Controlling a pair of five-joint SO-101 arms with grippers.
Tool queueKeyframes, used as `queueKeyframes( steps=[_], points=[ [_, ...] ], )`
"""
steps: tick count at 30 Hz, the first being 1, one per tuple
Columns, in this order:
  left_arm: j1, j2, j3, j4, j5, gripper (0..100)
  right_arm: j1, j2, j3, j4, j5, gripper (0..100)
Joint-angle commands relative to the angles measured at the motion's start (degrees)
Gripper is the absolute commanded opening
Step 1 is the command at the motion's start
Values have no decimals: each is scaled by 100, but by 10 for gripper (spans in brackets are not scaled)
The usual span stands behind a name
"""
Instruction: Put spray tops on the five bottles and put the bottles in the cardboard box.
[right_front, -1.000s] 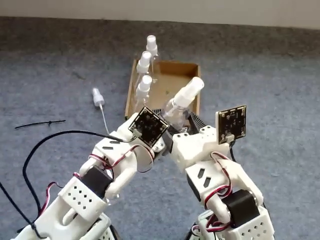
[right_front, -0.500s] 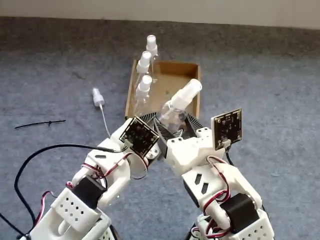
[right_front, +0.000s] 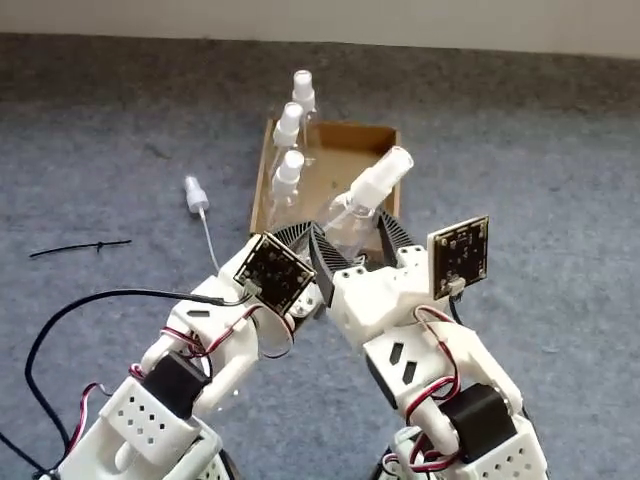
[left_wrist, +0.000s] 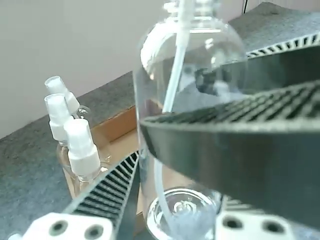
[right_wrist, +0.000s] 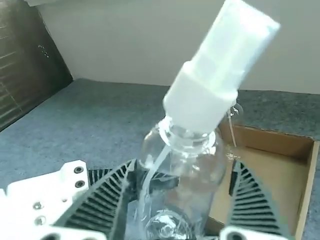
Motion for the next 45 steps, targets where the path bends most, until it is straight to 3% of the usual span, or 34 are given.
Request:
queueKeyframes(
  steps=[1, 12, 20, 24, 30, 36, 45],
  points=[
    [66, -154, -48, 18, 35, 55, 277, -84, -286, -233, 0, 246],
    [66, -154, -48, 18, 35, 54, 295, -66, 312, -989, -9, 243],
    [66, -154, -48, 18, 35, 56, 303, -101, 391, -989, 44, 1],
    [66, -198, -40, 18, 35, 66, 470, -101, 391, -980, 334, 5],
    [75, -207, -84, 325, 35, 194, 980, -66, 382, -971, 360, 5],
    [84, -426, -251, 800, 35, 189, 998, -57, 365, -980, 624, 5],
    [189, -2123, -242, 1925, 0, 189, 998, 426, -180, -813, 695, 4]
  ],
)
